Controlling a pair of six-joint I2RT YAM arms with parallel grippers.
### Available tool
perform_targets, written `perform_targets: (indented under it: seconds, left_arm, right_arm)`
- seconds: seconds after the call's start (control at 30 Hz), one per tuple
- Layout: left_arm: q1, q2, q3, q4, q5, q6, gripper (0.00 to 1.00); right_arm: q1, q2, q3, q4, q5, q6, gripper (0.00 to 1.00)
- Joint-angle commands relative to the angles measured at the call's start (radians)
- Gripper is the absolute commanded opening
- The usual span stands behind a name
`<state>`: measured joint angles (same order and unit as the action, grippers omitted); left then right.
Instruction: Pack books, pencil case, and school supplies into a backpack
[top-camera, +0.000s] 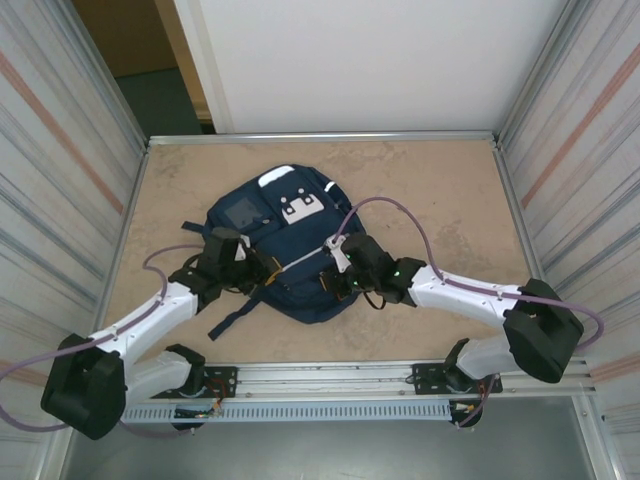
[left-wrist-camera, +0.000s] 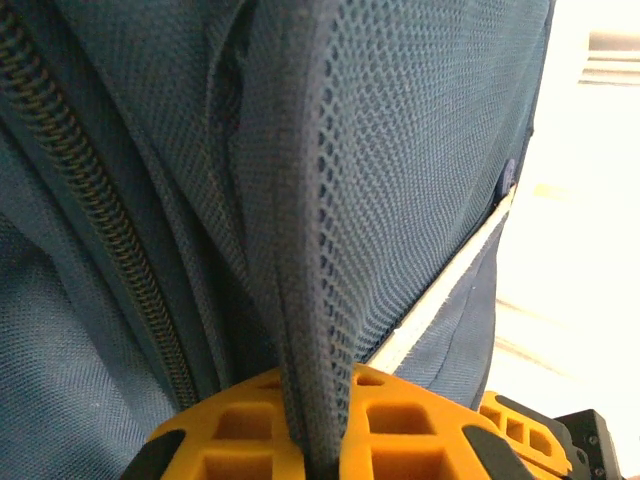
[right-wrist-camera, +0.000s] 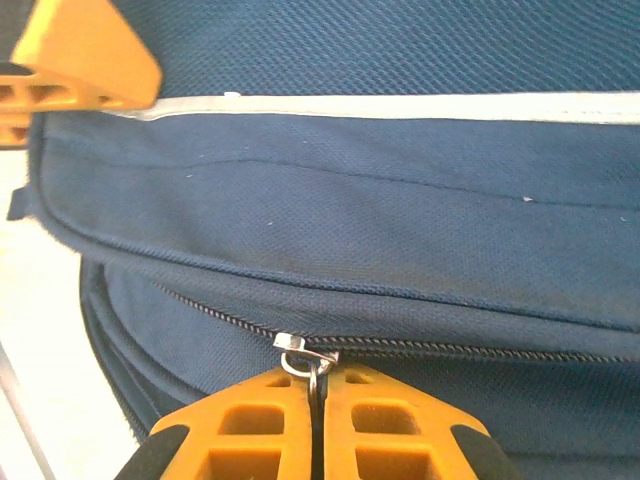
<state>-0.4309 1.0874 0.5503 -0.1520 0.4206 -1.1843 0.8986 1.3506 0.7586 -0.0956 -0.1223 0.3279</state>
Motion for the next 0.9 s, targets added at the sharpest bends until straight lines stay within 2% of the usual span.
perform_targets:
  seconds: [0.0, 0.13, 0.2, 0.27, 0.37, 0.47, 0.53, 0.63, 0.73, 0.87]
  left_arm:
    - [0.109, 0.041, 0.071, -0.099, 0.007, 0.182, 0.04]
    - [0.212, 0.198, 0.189, -0.202, 0.116, 0.286, 0.08]
    - [0.244, 0.276, 0.231, -0.202, 0.169, 0.31, 0.14]
    - [0.26, 0.342, 0.262, -0.171, 0.235, 0.322, 0.43]
    - [0.256, 0.337, 0.262, -0.181, 0.298, 0.315, 0.55]
    - [0.232, 0.177, 0.177, -0.255, 0.207, 0.281, 0.63]
    - [0.195, 0.053, 0.107, -0.271, 0.133, 0.209, 0.66]
    - [0.11, -0.087, 0.009, -0.256, 0.071, 0.086, 0.66]
    - [0.04, -0.157, -0.04, -0.273, 0.009, -0.01, 0.62]
    - [0.018, -0.172, -0.069, -0.272, -0.056, -0.052, 0.6]
  right_arm:
    - [0.01, 0.011, -0.002, -0.059, 0.017, -0.016, 0.0]
    - [0.047, 0.043, 0.026, -0.017, 0.01, 0.007, 0.0]
    - [0.058, 0.076, 0.052, 0.008, -0.008, 0.03, 0.0]
    - [0.076, 0.122, 0.1, 0.006, 0.001, 0.057, 0.0]
    - [0.11, 0.173, 0.138, 0.036, 0.039, 0.078, 0.0]
    - [0.127, 0.218, 0.162, 0.065, 0.034, 0.102, 0.0]
    - [0.143, 0.237, 0.177, 0.072, 0.033, 0.105, 0.0]
    - [0.158, 0.271, 0.188, 0.101, 0.01, 0.094, 0.0]
    - [0.166, 0.314, 0.248, 0.074, -0.005, 0.089, 0.0]
    - [0.216, 0.34, 0.273, 0.097, 0.02, 0.054, 0.0]
